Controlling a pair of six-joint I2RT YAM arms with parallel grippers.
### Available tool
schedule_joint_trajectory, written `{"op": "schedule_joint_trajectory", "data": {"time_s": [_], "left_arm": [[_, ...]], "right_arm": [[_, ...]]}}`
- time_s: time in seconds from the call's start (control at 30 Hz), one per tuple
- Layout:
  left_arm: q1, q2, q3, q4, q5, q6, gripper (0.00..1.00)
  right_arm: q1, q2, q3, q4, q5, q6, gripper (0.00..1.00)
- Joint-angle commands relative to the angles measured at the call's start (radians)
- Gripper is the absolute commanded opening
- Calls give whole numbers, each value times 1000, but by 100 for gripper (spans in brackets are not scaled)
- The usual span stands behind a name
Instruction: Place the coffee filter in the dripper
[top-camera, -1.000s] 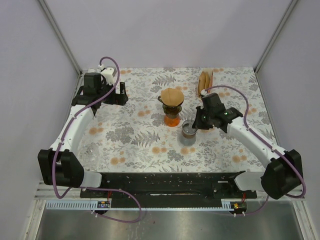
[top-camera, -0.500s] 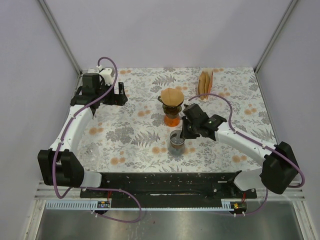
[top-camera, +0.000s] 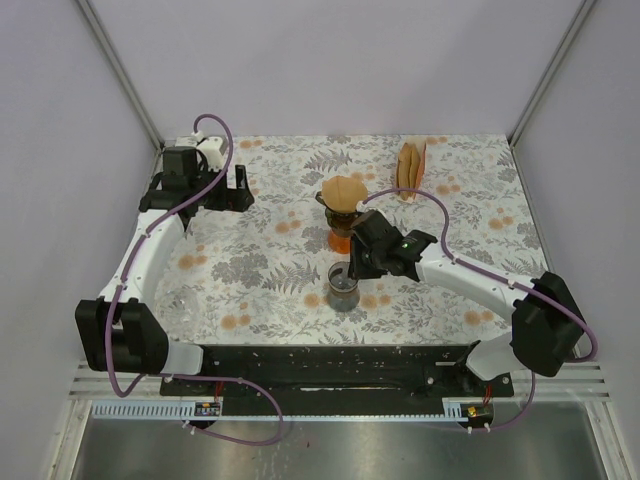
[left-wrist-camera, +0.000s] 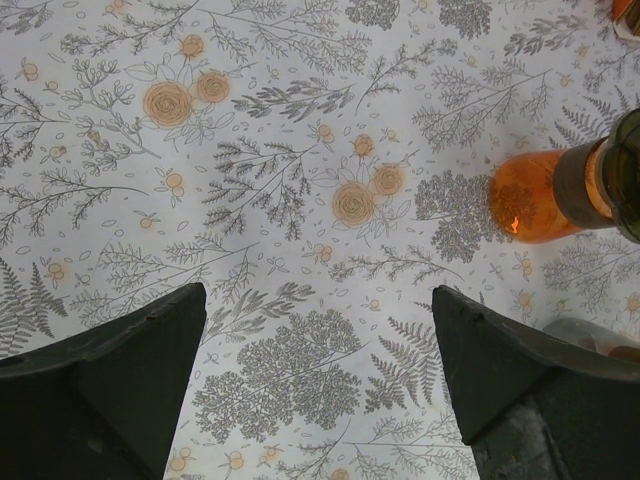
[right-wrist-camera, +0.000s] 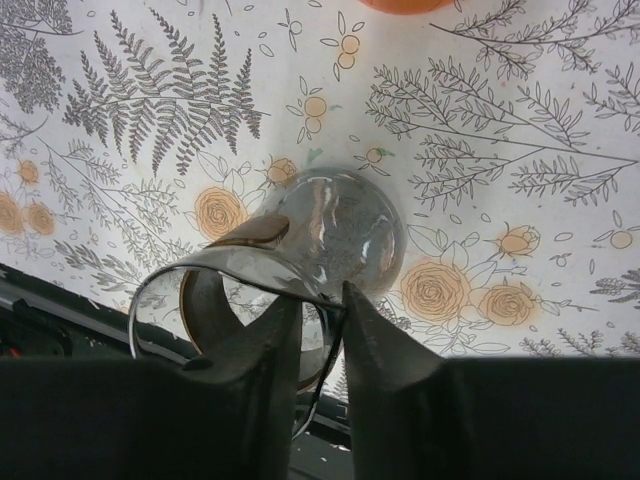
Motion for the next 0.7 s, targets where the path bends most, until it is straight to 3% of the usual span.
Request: {"op": "schedule_joint_trajectory", "data": {"time_s": [0.0,0.13,0.33,0.5,0.67], "left_arm": [[11,-16,62,-53,48,97,99],[14,-8,166,-268,-12,301,99],[50,-135,11,-438,-151,550,99],[256,-189,-16,-634,-146,745,98],[503,-172,-5,-780,-66,921,89]], "right_arm": [[8,-35,68,16,8,7,39],[8,-68,111,-40,3,-30,50],[8,-117,180,-142,-23,-122,61],[8,-157,209,-181,-12,-182,64],[8,-165,240,-198,-8,-205,64]]}}
